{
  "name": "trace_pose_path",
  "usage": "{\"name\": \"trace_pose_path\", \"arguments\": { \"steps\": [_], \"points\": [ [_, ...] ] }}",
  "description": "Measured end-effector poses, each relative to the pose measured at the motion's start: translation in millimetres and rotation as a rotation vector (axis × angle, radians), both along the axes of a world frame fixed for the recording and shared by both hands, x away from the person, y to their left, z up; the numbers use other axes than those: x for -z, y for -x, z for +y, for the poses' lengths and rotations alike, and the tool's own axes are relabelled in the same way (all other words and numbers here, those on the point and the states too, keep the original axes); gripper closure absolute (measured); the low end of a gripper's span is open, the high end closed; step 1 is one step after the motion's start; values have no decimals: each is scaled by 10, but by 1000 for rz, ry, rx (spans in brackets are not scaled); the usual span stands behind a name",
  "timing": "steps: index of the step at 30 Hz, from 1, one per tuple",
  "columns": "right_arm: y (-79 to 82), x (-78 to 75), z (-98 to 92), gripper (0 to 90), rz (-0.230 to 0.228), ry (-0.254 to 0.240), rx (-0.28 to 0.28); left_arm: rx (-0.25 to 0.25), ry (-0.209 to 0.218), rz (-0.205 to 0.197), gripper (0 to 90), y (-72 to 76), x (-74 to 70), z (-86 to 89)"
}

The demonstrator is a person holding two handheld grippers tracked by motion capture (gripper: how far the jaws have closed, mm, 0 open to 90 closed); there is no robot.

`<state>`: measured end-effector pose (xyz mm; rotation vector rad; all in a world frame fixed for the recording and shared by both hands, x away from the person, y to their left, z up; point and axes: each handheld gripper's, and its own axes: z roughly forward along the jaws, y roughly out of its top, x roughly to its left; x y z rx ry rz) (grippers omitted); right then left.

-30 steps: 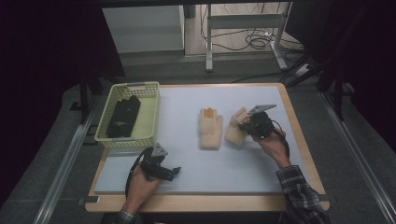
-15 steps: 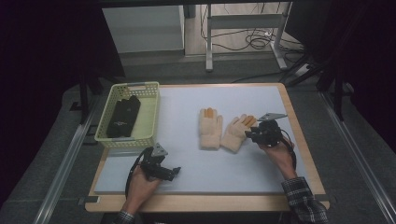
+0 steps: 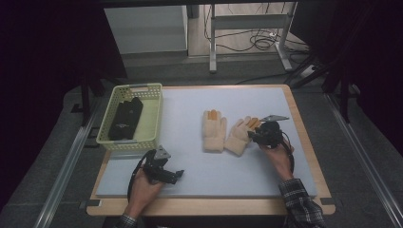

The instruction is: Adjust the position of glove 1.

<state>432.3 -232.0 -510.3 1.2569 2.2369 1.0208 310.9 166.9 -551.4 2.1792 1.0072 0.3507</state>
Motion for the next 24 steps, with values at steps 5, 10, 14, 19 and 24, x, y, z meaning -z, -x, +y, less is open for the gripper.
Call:
{"name": "trace_pose_path", "arguments": {
  "steps": [5,10,14,19,24],
  "points": [
    [-2,160,24,585,-6,38,3,0,0,0,20,0,0,0],
    [8,150,64,859,16,21,-31,0,0,0,20,0,0,-1],
    [-8,120,44,869,28,15,-33,0,0,0,20,-1,0,0],
    [11,-30,32,870,5,8,-43,0,0,0,20,-1,0,0],
    [-6,-199,102,870,-20,14,-65,0,0,1,20,-1,0,0]
  ]
}}
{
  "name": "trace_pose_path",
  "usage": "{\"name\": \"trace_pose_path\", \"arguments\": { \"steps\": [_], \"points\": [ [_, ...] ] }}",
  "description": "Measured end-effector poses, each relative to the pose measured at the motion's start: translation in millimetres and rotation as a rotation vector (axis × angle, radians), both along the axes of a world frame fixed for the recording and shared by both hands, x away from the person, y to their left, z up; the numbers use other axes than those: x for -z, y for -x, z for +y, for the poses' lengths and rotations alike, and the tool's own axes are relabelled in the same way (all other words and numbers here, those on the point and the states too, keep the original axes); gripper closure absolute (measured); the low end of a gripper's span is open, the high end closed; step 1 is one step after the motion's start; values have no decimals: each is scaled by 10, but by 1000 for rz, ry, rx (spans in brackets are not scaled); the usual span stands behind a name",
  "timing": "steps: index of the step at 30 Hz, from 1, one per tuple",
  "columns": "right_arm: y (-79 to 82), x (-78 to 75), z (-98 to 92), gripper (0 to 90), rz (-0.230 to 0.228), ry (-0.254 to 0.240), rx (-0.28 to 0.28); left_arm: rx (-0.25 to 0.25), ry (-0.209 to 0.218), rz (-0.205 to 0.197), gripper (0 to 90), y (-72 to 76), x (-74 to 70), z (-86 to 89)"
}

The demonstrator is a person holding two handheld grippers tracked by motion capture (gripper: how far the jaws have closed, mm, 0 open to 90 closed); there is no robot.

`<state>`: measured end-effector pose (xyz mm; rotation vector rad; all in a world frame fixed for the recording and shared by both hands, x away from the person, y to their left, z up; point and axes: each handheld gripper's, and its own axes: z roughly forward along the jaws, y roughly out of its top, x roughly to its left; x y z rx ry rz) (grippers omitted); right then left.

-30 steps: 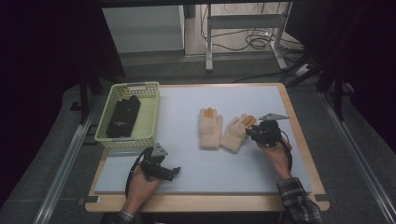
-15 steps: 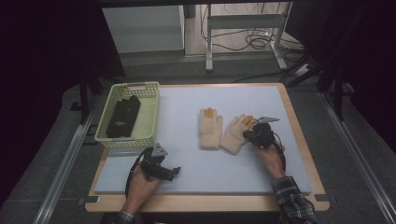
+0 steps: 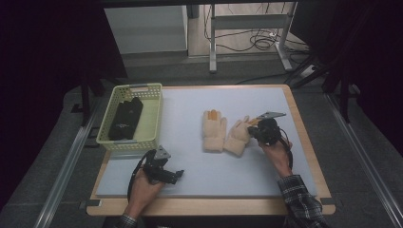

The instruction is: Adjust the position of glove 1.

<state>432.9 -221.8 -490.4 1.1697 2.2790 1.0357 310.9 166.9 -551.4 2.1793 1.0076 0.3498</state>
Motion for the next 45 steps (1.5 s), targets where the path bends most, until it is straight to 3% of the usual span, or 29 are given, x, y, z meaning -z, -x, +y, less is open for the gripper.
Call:
{"name": "trace_pose_path", "arguments": {
  "steps": [8,19,23,27,33,39,45],
  "points": [
    [-80,-150,228,869,-13,-16,-39,0,0,0,20,0,0,0],
    [-241,-261,842,857,-5,-3,-117,4,-6,0,20,0,-3,4],
    [-278,-223,1126,806,14,-21,-162,4,-6,0,20,0,-2,5],
    [-255,-255,1289,730,-10,-12,-191,4,-4,0,20,0,-1,5],
    [-228,-281,1094,723,-12,-14,-172,4,-5,0,20,0,-2,4],
    [-129,-170,797,736,24,-42,-159,2,-3,0,19,0,-1,2],
    [42,-67,698,693,38,-58,-184,0,-1,0,20,1,0,0]
  ]
}}
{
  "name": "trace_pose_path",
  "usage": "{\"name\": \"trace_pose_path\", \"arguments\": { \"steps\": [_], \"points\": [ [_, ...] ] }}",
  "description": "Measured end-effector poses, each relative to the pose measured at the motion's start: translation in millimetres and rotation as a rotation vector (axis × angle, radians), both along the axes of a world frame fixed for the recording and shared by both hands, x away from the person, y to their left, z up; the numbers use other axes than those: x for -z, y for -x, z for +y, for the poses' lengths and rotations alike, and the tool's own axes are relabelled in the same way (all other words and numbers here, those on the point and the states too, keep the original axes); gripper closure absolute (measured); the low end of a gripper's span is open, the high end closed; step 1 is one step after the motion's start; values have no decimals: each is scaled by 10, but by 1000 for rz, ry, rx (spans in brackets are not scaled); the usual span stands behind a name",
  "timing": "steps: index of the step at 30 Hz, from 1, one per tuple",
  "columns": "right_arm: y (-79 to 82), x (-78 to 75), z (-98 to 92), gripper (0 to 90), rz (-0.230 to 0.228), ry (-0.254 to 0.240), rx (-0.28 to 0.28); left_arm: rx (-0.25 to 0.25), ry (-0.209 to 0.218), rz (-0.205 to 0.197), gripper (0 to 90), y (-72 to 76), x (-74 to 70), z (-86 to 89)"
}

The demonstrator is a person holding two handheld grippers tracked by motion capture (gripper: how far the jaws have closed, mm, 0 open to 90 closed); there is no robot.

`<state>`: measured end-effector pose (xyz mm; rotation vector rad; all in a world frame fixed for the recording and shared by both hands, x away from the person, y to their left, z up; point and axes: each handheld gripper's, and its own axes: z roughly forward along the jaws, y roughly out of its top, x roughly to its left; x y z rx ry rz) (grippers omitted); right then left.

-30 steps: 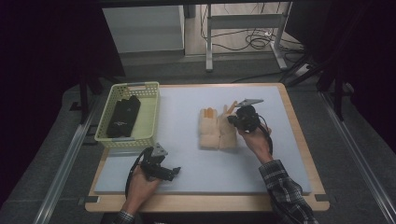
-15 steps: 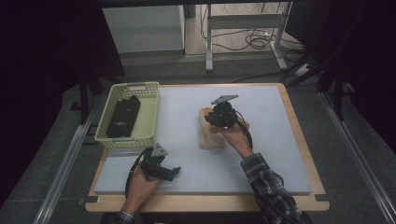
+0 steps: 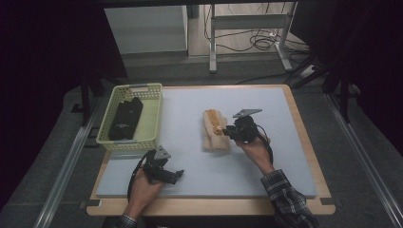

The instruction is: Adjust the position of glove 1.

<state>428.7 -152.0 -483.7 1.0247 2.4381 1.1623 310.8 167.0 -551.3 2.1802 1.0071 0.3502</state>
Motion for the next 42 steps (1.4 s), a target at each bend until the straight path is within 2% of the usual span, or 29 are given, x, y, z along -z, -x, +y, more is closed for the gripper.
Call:
{"name": "trace_pose_path", "arguments": {
  "steps": [4,7,12,15,17,18,22,24,29,33,36,39,42],
  "points": [
    [127,10,20,634,-14,3,-30,0,0,0,19,0,0,0],
    [140,-1,48,582,-31,9,-29,0,0,0,20,0,0,0],
    [-33,54,107,475,-27,-5,-11,-3,3,-1,20,0,1,-2],
    [-155,130,170,438,-8,-14,-10,-1,1,0,20,0,0,0],
    [-221,202,229,425,4,2,-22,-1,1,0,20,0,0,0],
    [-243,235,257,426,10,13,-27,-1,1,0,20,0,0,0],
    [-239,282,333,552,-2,40,-20,0,1,0,20,0,0,0],
    [-203,219,338,622,-29,41,-14,-1,2,0,20,0,1,0],
    [-143,2,382,653,-55,29,-4,3,-5,0,20,-1,-2,4],
    [-148,-49,487,657,-53,21,6,3,-5,0,20,-1,-2,4],
    [-186,5,567,645,-36,30,22,3,-5,0,20,-1,-2,4],
    [-219,101,597,561,-15,34,30,3,-5,0,20,0,-2,4],
    [-199,82,551,515,-19,19,29,4,-5,0,20,-1,-2,4]
  ]
}}
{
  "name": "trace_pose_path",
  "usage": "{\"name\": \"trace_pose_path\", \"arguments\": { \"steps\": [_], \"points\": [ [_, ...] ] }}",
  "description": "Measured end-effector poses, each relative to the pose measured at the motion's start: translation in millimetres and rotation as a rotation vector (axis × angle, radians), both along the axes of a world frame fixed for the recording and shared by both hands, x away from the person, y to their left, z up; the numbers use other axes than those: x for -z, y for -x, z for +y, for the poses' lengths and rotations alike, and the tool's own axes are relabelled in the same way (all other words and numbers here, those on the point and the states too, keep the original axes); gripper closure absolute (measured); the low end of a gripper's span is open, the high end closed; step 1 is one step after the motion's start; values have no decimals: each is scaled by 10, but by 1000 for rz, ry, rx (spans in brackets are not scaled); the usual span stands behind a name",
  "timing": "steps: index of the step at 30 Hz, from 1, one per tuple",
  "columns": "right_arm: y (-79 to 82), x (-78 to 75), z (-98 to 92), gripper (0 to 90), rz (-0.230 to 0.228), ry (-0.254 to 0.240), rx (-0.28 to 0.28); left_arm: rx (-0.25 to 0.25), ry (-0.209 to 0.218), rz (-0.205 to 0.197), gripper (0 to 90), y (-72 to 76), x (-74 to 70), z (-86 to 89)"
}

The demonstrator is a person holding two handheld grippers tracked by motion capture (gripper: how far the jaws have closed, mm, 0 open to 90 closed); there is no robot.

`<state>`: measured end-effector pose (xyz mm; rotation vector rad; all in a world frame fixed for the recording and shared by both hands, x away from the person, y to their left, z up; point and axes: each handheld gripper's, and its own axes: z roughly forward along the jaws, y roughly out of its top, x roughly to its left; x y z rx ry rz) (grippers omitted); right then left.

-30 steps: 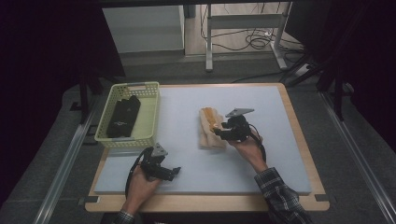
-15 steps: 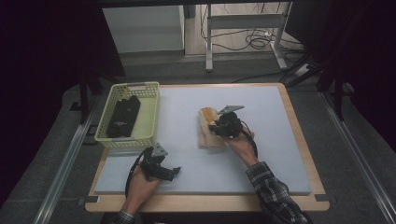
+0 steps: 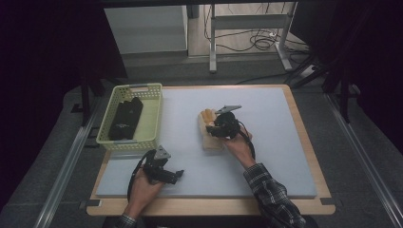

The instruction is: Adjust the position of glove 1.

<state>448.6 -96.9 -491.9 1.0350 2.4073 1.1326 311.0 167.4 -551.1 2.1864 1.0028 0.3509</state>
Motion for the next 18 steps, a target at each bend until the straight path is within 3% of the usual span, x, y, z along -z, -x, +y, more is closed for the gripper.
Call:
{"name": "trace_pose_path", "arguments": {
  "steps": [4,8,11,13,18],
  "points": [
    [41,-100,-130,516,-24,-10,2,-1,0,0,20,1,0,-1],
    [49,-119,-317,645,-16,-15,23,-4,6,-1,20,1,3,-5],
    [92,-46,-427,783,2,10,17,-5,6,0,20,2,2,-5],
    [131,27,-482,826,20,23,11,-4,5,-1,20,2,2,-4],
    [236,220,-551,844,64,33,-10,-4,5,0,20,2,2,-5]
  ]
}}
